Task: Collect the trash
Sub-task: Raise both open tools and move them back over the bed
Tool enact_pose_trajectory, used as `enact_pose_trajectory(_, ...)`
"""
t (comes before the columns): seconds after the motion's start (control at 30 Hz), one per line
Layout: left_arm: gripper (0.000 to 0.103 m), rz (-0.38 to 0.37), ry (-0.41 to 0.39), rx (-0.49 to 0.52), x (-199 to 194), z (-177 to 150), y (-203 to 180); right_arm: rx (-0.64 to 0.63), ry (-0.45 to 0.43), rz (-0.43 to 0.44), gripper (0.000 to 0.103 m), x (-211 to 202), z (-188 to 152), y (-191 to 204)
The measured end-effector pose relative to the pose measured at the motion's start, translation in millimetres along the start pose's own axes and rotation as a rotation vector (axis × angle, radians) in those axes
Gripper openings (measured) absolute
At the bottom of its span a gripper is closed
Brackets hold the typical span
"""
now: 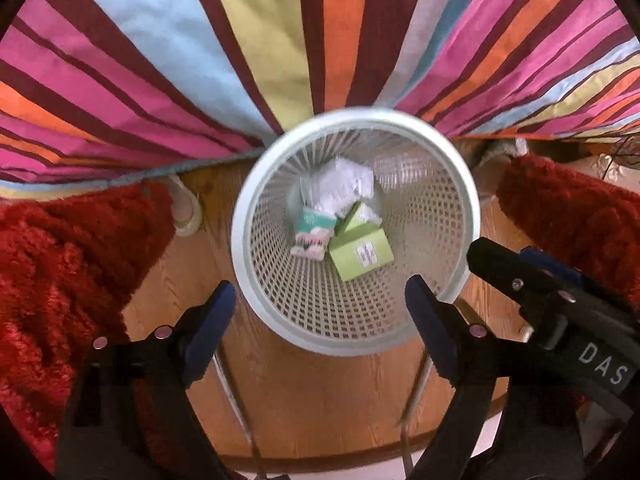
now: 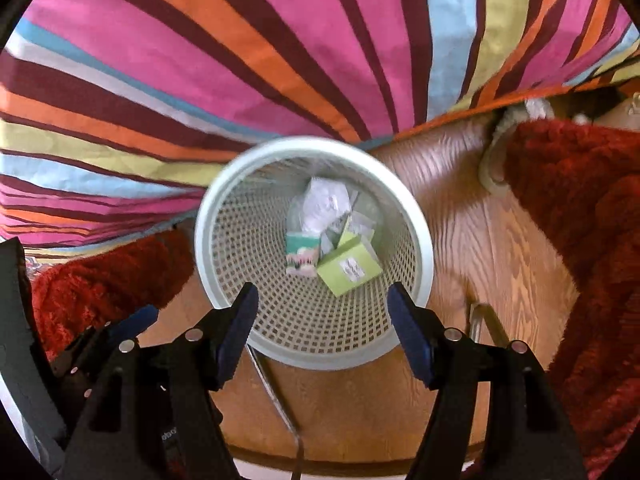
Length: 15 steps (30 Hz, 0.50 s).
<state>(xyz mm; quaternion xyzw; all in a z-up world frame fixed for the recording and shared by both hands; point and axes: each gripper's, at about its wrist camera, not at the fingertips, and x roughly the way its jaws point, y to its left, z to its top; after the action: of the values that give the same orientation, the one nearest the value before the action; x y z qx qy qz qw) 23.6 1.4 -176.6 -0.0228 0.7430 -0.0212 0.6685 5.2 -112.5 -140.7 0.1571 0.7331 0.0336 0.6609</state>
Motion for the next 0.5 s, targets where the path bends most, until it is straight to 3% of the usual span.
enact_pose_trajectory(0.07,0.087,0.003,-0.047,0.004,-11.0,0.0,0.7,-0.014,-0.05,0.012,0.064,-13.5,-0.3,2.1)
enact_pose_trajectory(0.13,0.09,0.0,-0.111,0.01,-26.4,-0.5,0.5,-0.032,-0.097,0.021,0.091,-25.8,-0.7,3.8)
enact_pose_trajectory(0.5,0.095,0.006,-0.424,0.041,-105.0,-0.4,7.9,-0.242,-0.464,0.018,0.092,-110.9,-5.8,26.2)
